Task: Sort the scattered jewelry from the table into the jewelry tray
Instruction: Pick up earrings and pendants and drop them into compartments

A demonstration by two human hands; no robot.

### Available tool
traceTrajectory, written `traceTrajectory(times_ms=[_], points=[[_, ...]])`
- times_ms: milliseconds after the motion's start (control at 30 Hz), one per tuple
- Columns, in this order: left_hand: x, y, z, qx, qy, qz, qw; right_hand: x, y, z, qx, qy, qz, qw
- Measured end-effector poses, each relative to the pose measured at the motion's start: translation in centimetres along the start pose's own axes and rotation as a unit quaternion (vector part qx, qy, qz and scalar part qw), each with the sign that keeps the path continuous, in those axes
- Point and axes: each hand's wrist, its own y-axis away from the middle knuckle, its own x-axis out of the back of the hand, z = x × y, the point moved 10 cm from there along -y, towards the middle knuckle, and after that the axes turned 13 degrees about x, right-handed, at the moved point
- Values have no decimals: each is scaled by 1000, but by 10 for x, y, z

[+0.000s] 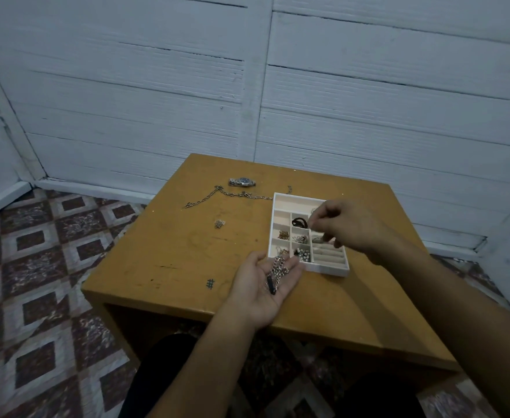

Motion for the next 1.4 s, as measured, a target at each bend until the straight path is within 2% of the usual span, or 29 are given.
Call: traceTrajectory(times_ms=[133,400,1000,1400], points=[[-4,1,24,-31,-16,17,999,7,-1,24,-33,-55,24,998],[-22,-13,62,-51,-75,59,994,0,2,46,-29,-29,24,999],[-52,-77,114,-58,-113,138,982,-17,-35,62,-4,-47,24,999],[-62,-86,120,-13,-141,114,983,-23,-44,72,-6,-52,18,998]])
